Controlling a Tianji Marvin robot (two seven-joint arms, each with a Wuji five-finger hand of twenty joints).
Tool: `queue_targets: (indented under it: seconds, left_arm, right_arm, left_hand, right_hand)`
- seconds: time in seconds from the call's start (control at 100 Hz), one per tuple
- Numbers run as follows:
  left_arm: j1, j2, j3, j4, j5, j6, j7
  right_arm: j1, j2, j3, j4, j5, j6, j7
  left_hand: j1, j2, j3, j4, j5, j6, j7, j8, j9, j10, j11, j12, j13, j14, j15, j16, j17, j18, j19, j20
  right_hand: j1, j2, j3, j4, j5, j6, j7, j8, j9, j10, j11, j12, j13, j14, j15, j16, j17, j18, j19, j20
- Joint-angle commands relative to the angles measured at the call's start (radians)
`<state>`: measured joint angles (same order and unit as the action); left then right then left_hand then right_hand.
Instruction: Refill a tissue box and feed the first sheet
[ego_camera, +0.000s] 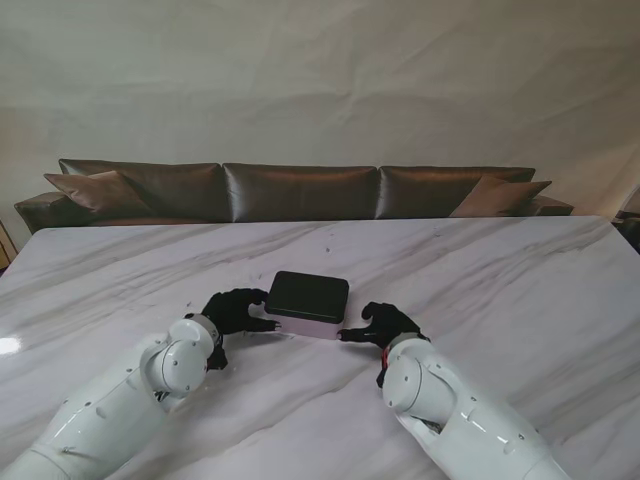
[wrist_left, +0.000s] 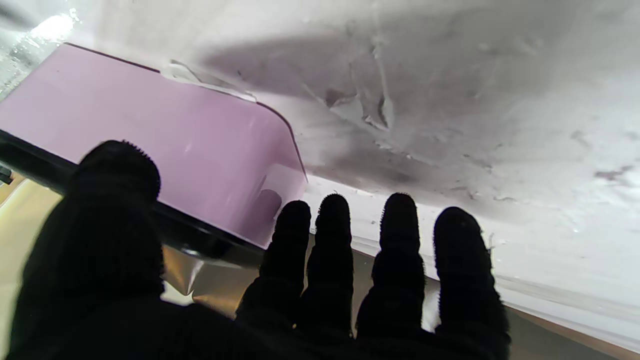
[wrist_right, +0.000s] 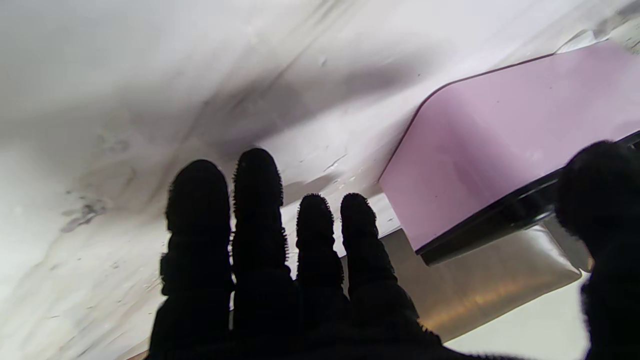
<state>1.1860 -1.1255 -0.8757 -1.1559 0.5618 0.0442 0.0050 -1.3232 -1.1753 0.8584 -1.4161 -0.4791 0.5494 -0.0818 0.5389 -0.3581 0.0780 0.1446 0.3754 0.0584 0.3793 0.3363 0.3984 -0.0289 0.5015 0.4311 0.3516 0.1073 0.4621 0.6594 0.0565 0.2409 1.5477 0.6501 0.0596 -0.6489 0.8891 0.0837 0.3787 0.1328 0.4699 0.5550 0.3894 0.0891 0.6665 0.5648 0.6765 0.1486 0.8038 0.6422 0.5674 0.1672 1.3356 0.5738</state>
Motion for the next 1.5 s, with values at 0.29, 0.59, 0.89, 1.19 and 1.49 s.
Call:
queue_targets:
  seconds: [0.29, 0.59, 0.89, 1.19, 1.49]
  left_arm:
    - [-0.03, -0.014, 0.032, 0.061, -0.035, -0.02, -0.015]
    - [-0.044, -0.022, 0.062, 0.074, -0.067, -0.051, -0.021]
    - [-0.055, -0.039, 0.084, 0.085, -0.112, -0.089, -0.004]
    - [-0.032, -0.057, 0.042, 0.043, -0.173, -0.134, 0.035]
    - [-0.002, -0.043, 0.007, -0.05, -0.168, -0.124, 0.008]
  right_arm:
    - [0.012, -0.028, -0.04, 0.033, 0.027, 0.015, -0.004]
    - [0.033, -0.044, -0.08, 0.05, 0.045, 0.011, -0.021]
    - [0.034, -0.084, -0.086, 0.066, 0.102, 0.009, -0.098]
    - [-0.025, -0.099, -0.029, -0.01, 0.127, -0.01, -0.176]
    - [-0.062, -0.103, 0.003, -0.066, 0.121, -0.022, -0.224]
  left_hand:
    - [0.011, -0.005, 0.013, 0.034, -0.001, -0.007, 0.03, -0.007, -0.017, 0.013, 0.015, -0.001, -0.021, -0.016, 0.038, 0.034, -0.002, -0.034, -0.521, 0.004]
    - [0.02, 0.011, 0.011, 0.031, 0.036, -0.044, 0.089, 0.026, 0.042, -0.007, 0.043, 0.022, 0.012, -0.017, 0.065, 0.057, 0.009, -0.034, -0.512, 0.006]
    - [0.034, 0.041, -0.004, 0.024, 0.057, -0.141, 0.254, 0.174, 0.106, -0.051, 0.075, 0.082, 0.036, -0.018, 0.093, 0.09, 0.016, -0.038, -0.501, 0.006]
    - [0.055, 0.139, -0.024, 0.011, 0.111, -0.208, 0.391, 0.325, 0.195, -0.082, 0.121, 0.136, 0.094, -0.019, 0.138, 0.123, 0.036, -0.042, -0.478, 0.013]
    - [0.079, 0.157, -0.019, 0.011, 0.224, -0.256, 0.476, 0.427, 0.333, -0.078, 0.172, 0.185, 0.209, -0.02, 0.188, 0.151, 0.084, -0.039, -0.445, 0.021]
  right_hand:
    - [0.001, -0.032, 0.011, 0.045, 0.004, 0.017, 0.027, 0.009, -0.007, 0.019, 0.033, -0.006, 0.029, 0.013, -0.013, -0.019, 0.014, -0.042, 0.024, 0.022]
    - [0.054, -0.037, -0.005, 0.051, 0.024, 0.014, 0.045, 0.012, 0.017, 0.022, 0.047, 0.0, 0.047, 0.012, 0.014, -0.012, 0.023, -0.049, 0.04, 0.024]
    - [0.285, -0.073, -0.11, 0.002, 0.049, -0.022, 0.135, 0.04, 0.05, 0.013, 0.096, 0.023, 0.067, 0.002, 0.059, -0.003, 0.031, -0.077, 0.079, 0.021]
    - [0.356, -0.086, -0.143, -0.024, 0.158, -0.112, 0.268, 0.081, 0.183, -0.032, 0.151, 0.064, 0.143, -0.004, 0.102, 0.004, 0.072, -0.087, 0.122, 0.018]
    - [0.319, -0.077, -0.134, -0.02, 0.368, -0.196, 0.32, 0.084, 0.417, -0.075, 0.169, 0.118, 0.259, 0.01, 0.149, 0.01, 0.134, -0.079, 0.16, 0.006]
